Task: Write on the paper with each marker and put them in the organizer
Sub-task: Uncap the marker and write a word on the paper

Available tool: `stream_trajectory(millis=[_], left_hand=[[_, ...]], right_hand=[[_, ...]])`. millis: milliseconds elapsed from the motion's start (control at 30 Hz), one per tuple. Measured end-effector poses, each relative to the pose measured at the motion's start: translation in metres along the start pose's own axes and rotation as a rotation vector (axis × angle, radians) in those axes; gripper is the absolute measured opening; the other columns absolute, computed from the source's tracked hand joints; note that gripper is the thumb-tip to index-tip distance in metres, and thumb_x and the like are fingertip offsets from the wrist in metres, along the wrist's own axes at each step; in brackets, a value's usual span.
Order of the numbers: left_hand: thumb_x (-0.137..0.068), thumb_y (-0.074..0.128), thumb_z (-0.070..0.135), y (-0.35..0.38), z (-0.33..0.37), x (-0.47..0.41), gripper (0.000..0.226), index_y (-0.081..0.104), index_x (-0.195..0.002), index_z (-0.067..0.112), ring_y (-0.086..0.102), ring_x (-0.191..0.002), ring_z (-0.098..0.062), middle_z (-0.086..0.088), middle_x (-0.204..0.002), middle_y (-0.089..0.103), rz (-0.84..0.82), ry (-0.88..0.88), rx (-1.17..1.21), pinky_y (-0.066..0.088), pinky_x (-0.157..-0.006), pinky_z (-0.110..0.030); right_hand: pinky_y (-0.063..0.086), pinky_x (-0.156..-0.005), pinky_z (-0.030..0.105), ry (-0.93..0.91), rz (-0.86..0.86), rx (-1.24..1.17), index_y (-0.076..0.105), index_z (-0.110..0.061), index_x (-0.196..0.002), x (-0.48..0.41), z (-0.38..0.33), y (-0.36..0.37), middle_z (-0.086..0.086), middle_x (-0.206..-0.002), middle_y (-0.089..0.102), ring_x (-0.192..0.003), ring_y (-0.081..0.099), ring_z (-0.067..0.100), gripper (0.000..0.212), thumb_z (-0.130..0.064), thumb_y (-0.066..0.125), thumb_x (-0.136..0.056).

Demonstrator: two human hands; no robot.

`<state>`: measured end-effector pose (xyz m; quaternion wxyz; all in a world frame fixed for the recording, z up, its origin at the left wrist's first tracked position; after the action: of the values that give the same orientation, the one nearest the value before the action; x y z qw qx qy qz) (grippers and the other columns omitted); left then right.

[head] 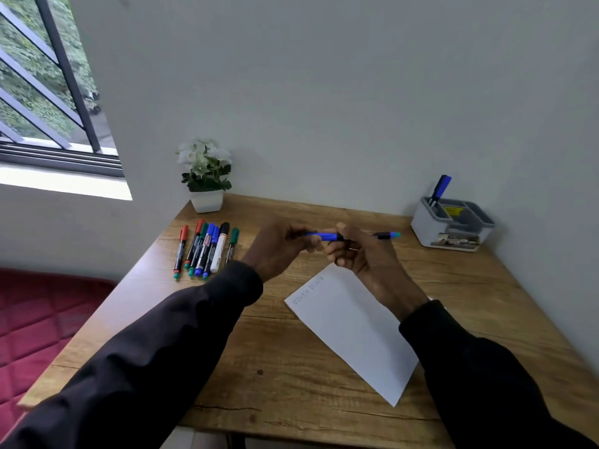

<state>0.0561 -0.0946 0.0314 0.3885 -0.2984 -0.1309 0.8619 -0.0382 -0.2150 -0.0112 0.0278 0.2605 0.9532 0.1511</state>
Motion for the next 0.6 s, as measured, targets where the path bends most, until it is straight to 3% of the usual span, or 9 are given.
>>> stream_trajectory(millis=[100, 200, 367, 433, 500, 600], left_hand=[[-0.090, 0.067, 0.010, 0.001, -0.001, -0.003, 0.012, 0.077, -0.089, 0.003, 0.067, -0.071, -0.019, -0.008, -0.076, 0.074, -0.062, 0.026, -0.015, 0.051, -0.067, -0.018], [-0.090, 0.067, 0.008, 0.005, -0.003, -0.008, 0.013, 0.076, -0.087, -0.001, 0.069, -0.070, -0.019, -0.009, -0.075, 0.074, -0.100, 0.042, -0.033, 0.052, -0.069, -0.014], [-0.090, 0.068, 0.013, 0.008, -0.014, -0.019, 0.014, 0.077, -0.094, 0.003, 0.071, -0.076, -0.020, -0.008, -0.081, 0.076, -0.183, 0.015, -0.060, 0.058, -0.071, -0.025], [-0.090, 0.068, 0.015, 0.010, -0.021, -0.019, 0.014, 0.077, -0.094, 0.006, 0.071, -0.075, -0.015, -0.005, -0.081, 0.076, -0.205, -0.002, -0.082, 0.055, -0.070, -0.019], [-0.090, 0.068, 0.019, 0.005, -0.036, -0.021, 0.014, 0.078, -0.090, 0.009, 0.066, -0.071, -0.012, -0.004, -0.079, 0.074, -0.153, -0.012, -0.162, 0.051, -0.067, -0.023], [-0.089, 0.070, 0.021, 0.004, -0.060, -0.022, 0.015, 0.077, -0.099, 0.014, 0.062, -0.086, -0.011, -0.002, -0.095, 0.070, -0.129, -0.085, -0.234, 0.052, -0.080, -0.031]], right_hand=[[0.059, -0.063, 0.024, 0.011, -0.121, 0.070, 0.066, 0.018, -0.117, 0.001, -0.003, 0.003, 0.025, -0.088, 0.074, -0.071, 0.073, 0.025, 0.036, -0.014, 0.058, -0.103], [0.063, -0.070, 0.027, 0.022, -0.193, 0.104, 0.068, 0.018, -0.115, 0.001, -0.007, 0.005, 0.029, -0.095, 0.075, -0.076, 0.075, 0.027, 0.033, -0.010, 0.054, -0.104], [0.063, -0.080, 0.031, 0.043, -0.329, 0.144, 0.074, 0.005, -0.112, -0.001, -0.007, 0.010, 0.031, -0.106, 0.075, -0.090, 0.078, 0.030, 0.040, -0.010, 0.036, -0.109], [0.063, -0.078, 0.032, 0.037, -0.310, 0.201, 0.071, 0.006, -0.119, -0.005, -0.005, 0.002, 0.032, -0.105, 0.075, -0.084, 0.078, 0.032, 0.040, -0.012, 0.036, -0.109], [0.063, -0.074, 0.034, -0.003, -0.216, 0.177, 0.069, 0.007, -0.121, -0.012, -0.005, -0.013, 0.033, -0.099, 0.075, -0.081, 0.077, 0.035, 0.040, -0.013, 0.040, -0.103], [0.063, -0.069, 0.032, -0.028, -0.094, 0.101, 0.074, 0.006, -0.109, -0.014, 0.002, -0.032, 0.029, -0.091, 0.076, -0.078, 0.077, 0.034, 0.038, -0.019, 0.050, -0.092]])
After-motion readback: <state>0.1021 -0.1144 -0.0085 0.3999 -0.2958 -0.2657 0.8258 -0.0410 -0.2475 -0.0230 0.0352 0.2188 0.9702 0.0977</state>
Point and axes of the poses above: each hand's wrist, its own x-axis away from the middle knuckle, its own y-axis out of the palm, z = x × y, the point moved 10 cm from there along -x, towards the middle knuckle
